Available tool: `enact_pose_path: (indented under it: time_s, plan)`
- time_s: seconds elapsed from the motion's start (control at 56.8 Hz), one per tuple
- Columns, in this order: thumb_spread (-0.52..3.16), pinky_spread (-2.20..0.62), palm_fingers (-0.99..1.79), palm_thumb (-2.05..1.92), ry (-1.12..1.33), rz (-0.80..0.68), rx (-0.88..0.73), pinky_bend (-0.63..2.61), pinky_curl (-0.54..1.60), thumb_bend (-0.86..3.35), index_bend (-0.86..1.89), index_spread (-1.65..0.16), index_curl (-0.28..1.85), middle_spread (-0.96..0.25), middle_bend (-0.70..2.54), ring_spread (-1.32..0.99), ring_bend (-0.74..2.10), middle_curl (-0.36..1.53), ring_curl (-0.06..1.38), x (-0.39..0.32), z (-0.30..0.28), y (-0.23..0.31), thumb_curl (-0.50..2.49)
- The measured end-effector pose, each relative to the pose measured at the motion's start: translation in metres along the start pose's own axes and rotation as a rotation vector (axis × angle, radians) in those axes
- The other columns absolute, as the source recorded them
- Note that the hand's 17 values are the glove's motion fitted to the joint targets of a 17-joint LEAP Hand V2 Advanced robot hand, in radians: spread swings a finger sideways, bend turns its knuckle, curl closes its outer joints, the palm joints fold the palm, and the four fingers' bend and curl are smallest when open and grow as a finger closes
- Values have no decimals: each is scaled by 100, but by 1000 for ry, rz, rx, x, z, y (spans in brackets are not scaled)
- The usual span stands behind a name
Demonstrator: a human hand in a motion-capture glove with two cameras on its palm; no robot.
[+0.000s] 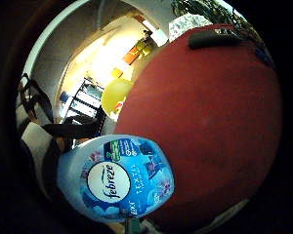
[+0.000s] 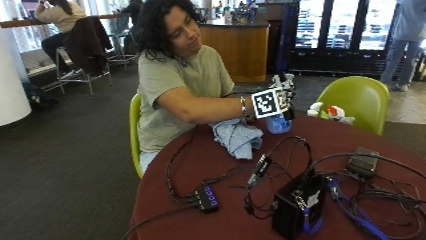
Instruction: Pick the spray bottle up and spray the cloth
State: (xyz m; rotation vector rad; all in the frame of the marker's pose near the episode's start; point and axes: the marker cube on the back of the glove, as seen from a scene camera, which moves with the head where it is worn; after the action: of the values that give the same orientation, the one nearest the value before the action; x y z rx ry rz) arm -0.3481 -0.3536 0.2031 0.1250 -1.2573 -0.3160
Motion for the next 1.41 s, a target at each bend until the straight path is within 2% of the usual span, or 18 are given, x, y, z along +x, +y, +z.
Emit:
enact_pose_path:
  time_s: [0.211,0.317,0.405,0.493,0.51,0.563,0.669,0.721,0.845,1.056,1.232,1.408]
  plan:
    - [22,-27,137,102,-26,-4,-3,46,45,-3,28,-26,66,-16,70,-17,74,56,49,6,8,-16,85]
    - [22,-27,137,102,-75,45,-103,46,44,-3,28,-26,66,-16,71,-18,73,56,49,7,12,-13,85]
    - [25,-28,135,98,-94,125,-249,43,43,-4,28,-27,66,-15,71,-18,73,56,49,6,10,-6,84]
    - [34,-19,109,98,39,191,-368,45,43,-3,18,-28,63,-13,63,-14,60,53,46,19,0,5,83]
    - [38,-15,92,100,66,202,-385,42,42,-1,15,-28,61,-13,58,-13,56,51,45,20,-1,8,83]
    - [50,-6,70,98,110,239,-397,41,44,-2,11,-30,59,-10,48,-10,52,49,45,14,-10,14,82]
    - [73,8,50,89,242,256,-442,42,42,-4,7,-33,49,-6,38,-7,43,44,41,-6,-41,33,77]
    - [80,13,44,86,416,225,-477,43,41,-4,7,-35,44,-4,33,-6,42,42,39,-6,-54,52,74]
    - [91,19,35,76,676,249,-423,43,39,-5,12,-37,38,-2,25,-5,38,38,36,-14,-85,89,66]
    - [105,23,34,60,873,355,-450,35,35,-4,14,-39,32,-1,22,-3,37,37,35,-31,-93,153,54]
    - [111,24,32,57,1073,314,-440,28,33,-3,15,-40,31,-1,20,-3,35,36,34,-49,-104,170,49]
    - [114,22,31,59,1060,185,-401,23,32,-1,16,-41,30,-1,18,-2,34,34,33,-70,-113,171,46]
